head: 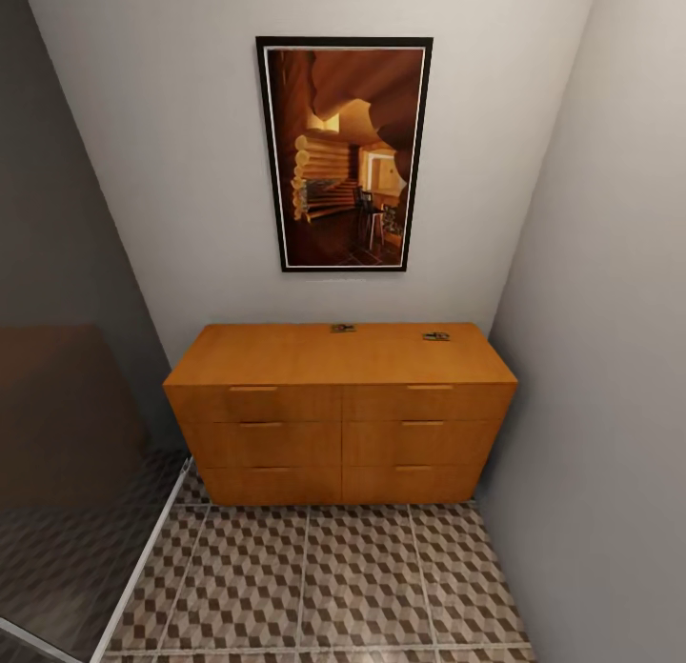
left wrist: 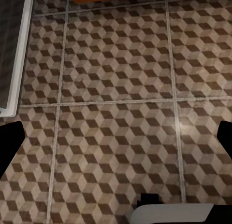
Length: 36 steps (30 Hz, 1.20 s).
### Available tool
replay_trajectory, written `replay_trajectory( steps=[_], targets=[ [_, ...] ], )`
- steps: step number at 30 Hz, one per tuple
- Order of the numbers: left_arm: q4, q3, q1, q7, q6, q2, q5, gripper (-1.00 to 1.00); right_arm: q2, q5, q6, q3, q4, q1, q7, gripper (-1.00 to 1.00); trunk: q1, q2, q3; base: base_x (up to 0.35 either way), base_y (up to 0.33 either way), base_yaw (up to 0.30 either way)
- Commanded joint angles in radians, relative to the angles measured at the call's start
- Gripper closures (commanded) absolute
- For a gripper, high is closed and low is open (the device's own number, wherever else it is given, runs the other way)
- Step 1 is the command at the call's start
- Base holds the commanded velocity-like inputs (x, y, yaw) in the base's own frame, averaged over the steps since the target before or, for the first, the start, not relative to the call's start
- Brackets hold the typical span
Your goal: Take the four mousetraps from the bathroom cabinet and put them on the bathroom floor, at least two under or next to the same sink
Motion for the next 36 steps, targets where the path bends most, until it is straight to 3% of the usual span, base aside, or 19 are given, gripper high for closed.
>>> replay_trajectory(
  steps=[1,7,10,12,15,18,21,23,27,31,32,34,36],
  targets=[
    [0.004,-0.009,-0.002,0.001,-0.006,0.0,0.008,-1.0,0.0,-0.009,-0.003,0.009,0.0,-0.001,0.0,-1.0,0.001,-0.002,-0.002,0.0,0.0,0.0],
    [0.004,-0.01,-0.001,0.001,-0.005,-0.002,0.007,-1.0,-0.002,-0.006,0.024,0.006,-0.038,-0.001,-0.007,-1.0,0.001,-0.002,-0.002,0.0,0.0,0.0],
    [0.005,-0.01,-0.002,0.001,-0.005,-0.003,0.007,-1.0,-0.002,-0.006,0.136,0.006,-0.108,-0.003,-0.009,-1.0,0.001,-0.002,-0.002,0.0,0.0,0.0],
    [0.005,-0.009,-0.001,0.001,-0.004,-0.003,0.007,-1.0,-0.002,-0.006,0.292,0.006,-0.206,-0.004,-0.011,-1.0,0.001,-0.002,-0.002,0.0,0.0,0.0],
    [0.005,-0.009,-0.002,0.001,-0.004,-0.003,0.008,-1.0,-0.003,-0.006,0.588,0.006,-0.435,-0.005,-0.019,-1.0,0.001,-0.002,-0.002,0.0,0.0,0.0],
    [0.005,-0.009,-0.002,0.001,-0.004,-0.003,0.008,-1.0,-0.003,-0.006,0.721,0.006,-0.563,-0.005,-0.022,-1.0,0.001,-0.002,-0.002,0.0,0.0,0.0],
    [0.005,-0.009,-0.002,0.001,-0.004,-0.003,0.008,-1.0,-0.004,-0.005,0.872,0.005,-0.775,-0.005,-0.04,-1.0,0.001,-0.002,-0.002,0.0,0.0,0.0],
    [0.005,-0.009,-0.002,0.001,-0.004,-0.003,0.008,-1.0,-0.004,-0.005,0.92,0.005,-0.839,-0.005,-0.053,-1.0,0.001,-0.002,-0.002,0.0,0.0,0.0],
    [0.005,-0.009,-0.001,0.001,-0.004,-0.003,0.008,-1.0,-0.004,-0.006,1.082,0.004,-1.008,-0.005,-0.11,-1.0,0.001,-0.002,-0.002,0.0,0.0,0.0],
    [0.005,-0.009,-0.002,0.001,-0.003,-0.003,0.008,-1.0,-0.005,-0.006,1.294,0.002,-1.235,-0.01,-0.192,-1.0,0.001,-0.002,-0.002,0.0,0.0,0.0],
    [0.005,-0.009,-0.002,0.0,0.002,-0.003,0.008,-1.0,-0.005,-0.006,1.384,0.002,-1.336,-0.024,-0.226,-1.0,0.001,-0.002,-0.002,0.0,0.0,0.0],
    [0.005,-0.01,-0.001,0.0,0.008,-0.003,0.008,-1.0,-0.005,-0.006,1.439,0.001,-1.389,-0.042,-0.245,-1.0,0.001,-0.002,-0.002,0.0,0.0,0.0],
    [0.005,-0.009,-0.001,-0.001,0.019,-0.003,0.008,-1.0,-0.005,-0.006,1.543,0.001,-1.449,-0.103,-0.276,-1.0,0.001,-0.002,-0.002,0.0,0.0,0.0]
  ],
)
